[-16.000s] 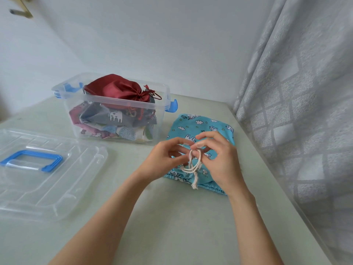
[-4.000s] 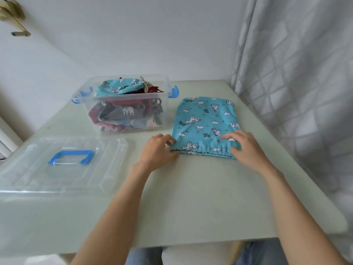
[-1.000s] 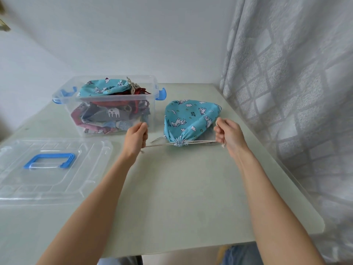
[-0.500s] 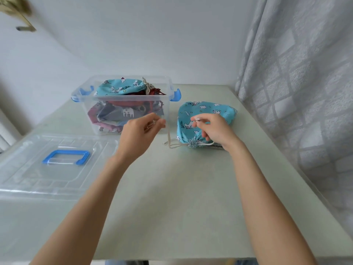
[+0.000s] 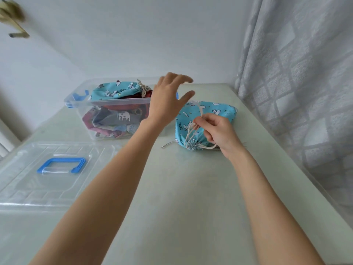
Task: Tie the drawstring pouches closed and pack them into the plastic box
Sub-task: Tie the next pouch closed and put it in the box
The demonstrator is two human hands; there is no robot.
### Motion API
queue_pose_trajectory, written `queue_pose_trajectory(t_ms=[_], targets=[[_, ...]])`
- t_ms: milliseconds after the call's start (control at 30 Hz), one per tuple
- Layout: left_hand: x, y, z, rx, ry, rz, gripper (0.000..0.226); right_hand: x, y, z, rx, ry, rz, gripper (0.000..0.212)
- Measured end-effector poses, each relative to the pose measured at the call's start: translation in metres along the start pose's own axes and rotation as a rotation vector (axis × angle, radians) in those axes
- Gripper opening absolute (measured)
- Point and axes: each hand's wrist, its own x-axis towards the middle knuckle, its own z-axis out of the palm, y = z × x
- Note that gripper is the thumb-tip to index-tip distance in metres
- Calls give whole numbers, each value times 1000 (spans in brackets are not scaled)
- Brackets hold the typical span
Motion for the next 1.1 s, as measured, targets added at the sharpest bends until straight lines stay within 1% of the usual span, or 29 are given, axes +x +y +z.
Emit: queue_pose_trajectory(t_ms=[67,100,200,233,300,333,400,467,500,567,600,667,733,800,867,933,967,1033,1100], targets=[[-17,-3,4,-150,69,-87,19,-2,1,-5,-14,-6,10,13],[-27,-1,6,-244,56,-131,13,-3,1,-5,-23,-10,6,14],[-52,4,13,-497,-74,-292,17,-3,-1,-7,-17,-22,-6,11],[-57,4,15,-555,-115,-337,14,-4,-2,-7,-14,-27,-8,11],[-61,4,18,-638,-218,-385,8,-5,-1,-8,-15,-22,-6,11],[-62,5,18,-658,-272,-389,13,-5,-1,-10,-14,-12,-2,11],[-63,5,19,-649,-376,-381,17,-6,-1,-12,-13,-8,-1,11],[-65,8,18,-601,-429,-385,13,-6,0,-16,-35,-15,-16,7],[-65,9,18,-564,-403,-384,10,-7,0,-17,-62,-12,-32,6],[-66,9,13,-504,-292,-372,12,-7,2,-19,-140,21,-85,5],[-65,10,8,-515,-254,-367,11,-7,3,-19,-158,42,-118,5],[-63,17,-4,-613,-252,-390,17,-7,3,-19,-69,74,-157,9],[-64,21,-11,-725,-314,-488,29,-8,0,-20,110,67,-161,13],[-71,21,-10,-707,-372,-545,32,-10,-2,-22,210,15,-147,13],[-79,15,-2,-561,-355,-469,21,-11,-3,-23,203,-57,-141,14],[-85,11,6,-437,-275,-337,7,-13,-3,-23,156,-120,-162,16],[-86,11,8,-421,-255,-286,9,-13,-4,-22,135,-140,-174,17],[-88,13,12,-457,-274,-222,18,-14,-4,-21,70,-161,-193,21],[-90,16,13,-529,-291,-248,22,-15,-1,-20,8,-154,-192,26]])
